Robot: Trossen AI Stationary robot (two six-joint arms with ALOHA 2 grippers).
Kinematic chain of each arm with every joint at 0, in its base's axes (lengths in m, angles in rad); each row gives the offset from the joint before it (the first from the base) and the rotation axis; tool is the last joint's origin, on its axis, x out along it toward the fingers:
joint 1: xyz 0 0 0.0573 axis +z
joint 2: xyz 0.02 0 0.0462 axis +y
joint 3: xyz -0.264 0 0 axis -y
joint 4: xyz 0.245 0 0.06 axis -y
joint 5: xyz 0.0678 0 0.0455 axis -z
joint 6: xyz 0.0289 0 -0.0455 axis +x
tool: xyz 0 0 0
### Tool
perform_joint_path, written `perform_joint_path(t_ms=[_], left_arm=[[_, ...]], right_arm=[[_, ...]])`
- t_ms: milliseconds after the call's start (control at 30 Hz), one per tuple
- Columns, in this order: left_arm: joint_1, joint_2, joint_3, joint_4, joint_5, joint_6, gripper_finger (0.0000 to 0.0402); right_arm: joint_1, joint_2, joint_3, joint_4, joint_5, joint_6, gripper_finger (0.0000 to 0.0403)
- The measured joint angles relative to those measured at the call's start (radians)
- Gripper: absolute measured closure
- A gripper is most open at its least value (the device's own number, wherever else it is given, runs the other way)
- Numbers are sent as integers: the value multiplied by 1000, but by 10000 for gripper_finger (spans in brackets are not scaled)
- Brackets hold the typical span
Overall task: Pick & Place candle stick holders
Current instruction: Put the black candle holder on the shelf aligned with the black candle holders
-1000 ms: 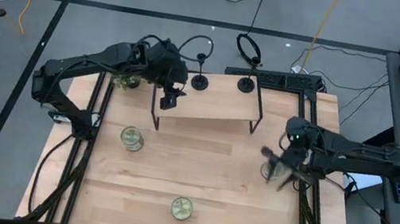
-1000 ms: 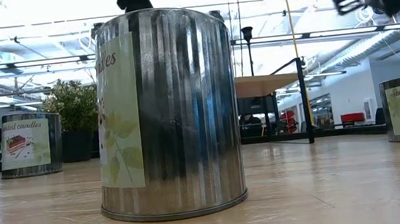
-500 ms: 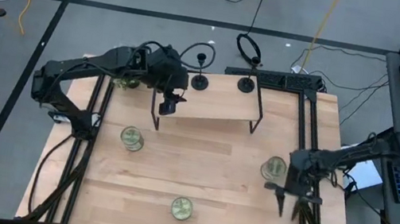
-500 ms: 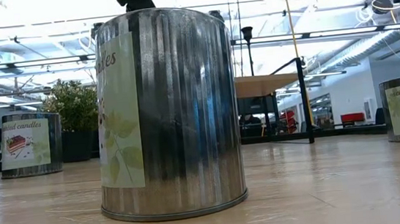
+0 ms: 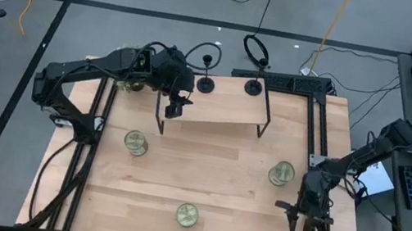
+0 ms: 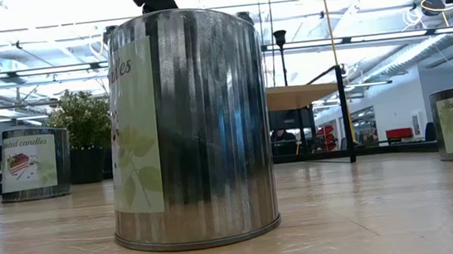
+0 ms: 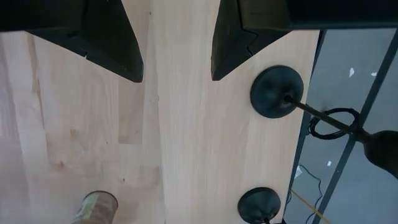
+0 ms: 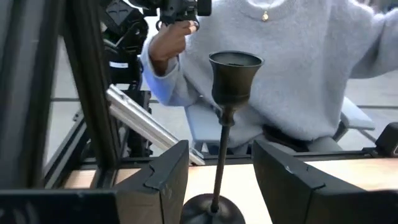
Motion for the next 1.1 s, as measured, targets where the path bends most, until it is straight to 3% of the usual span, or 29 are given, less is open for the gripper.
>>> perform_joint_path(t_ms=[233,467,767,933,1100], left_arm=[[0,0,0,0,0,4,204],[0,0,0,-29,0,6,204],[0,0,0,-46,-1,49,204],[0,0,0,-49,-46,54,204],[0,0,0,-49,-108,64,204]], right_arm=[[95,211,5,274,190,66,232],[134,437,81,313,210,101,236],[165,513,85,423,256,115,283],[165,537,85,428,268,105,328],[164,539,85,426,349,95,383]])
